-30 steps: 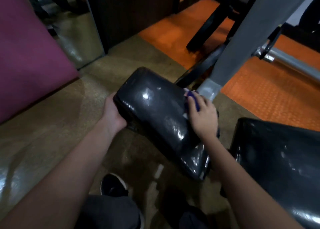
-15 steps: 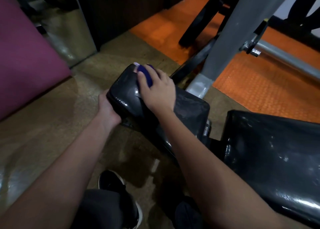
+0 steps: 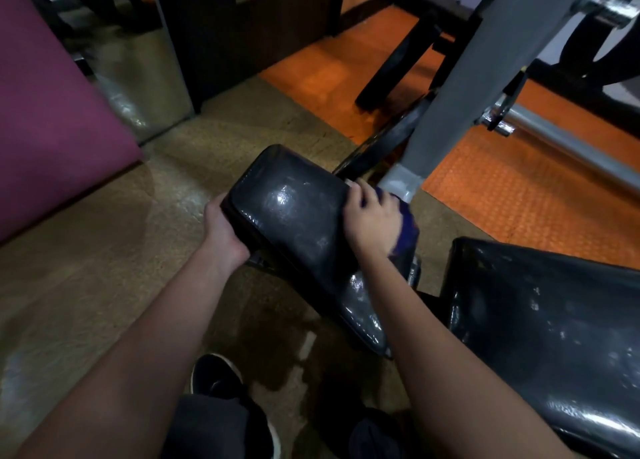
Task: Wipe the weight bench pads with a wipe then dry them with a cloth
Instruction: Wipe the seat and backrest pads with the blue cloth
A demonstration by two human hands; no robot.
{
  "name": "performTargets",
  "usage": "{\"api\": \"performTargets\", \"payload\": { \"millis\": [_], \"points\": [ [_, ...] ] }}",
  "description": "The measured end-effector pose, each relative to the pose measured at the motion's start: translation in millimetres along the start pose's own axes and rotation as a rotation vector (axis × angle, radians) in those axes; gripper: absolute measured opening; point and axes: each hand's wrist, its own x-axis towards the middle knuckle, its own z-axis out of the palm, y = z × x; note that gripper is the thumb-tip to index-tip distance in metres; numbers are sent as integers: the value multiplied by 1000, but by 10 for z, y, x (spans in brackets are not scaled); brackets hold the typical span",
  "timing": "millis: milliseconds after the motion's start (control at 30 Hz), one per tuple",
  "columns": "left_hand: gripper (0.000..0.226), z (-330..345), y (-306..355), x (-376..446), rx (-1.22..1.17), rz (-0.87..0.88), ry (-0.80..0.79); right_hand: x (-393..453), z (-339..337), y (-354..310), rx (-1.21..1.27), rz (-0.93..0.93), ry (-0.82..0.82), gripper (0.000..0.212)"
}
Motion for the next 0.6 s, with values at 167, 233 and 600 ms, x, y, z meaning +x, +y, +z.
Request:
{"api": "performTargets", "payload": {
  "millis": [167, 233, 600],
  "points": [
    [58, 22, -14, 0, 13, 1, -37, -249, 238, -772, 19, -515, -75, 49],
    [54, 11, -7, -4, 30, -9, -27, -250, 133, -482, 31, -597, -141, 50],
    [33, -54, -18, 53, 37, 21, 12, -223, -231, 494, 61, -128, -51, 46]
  ]
}}
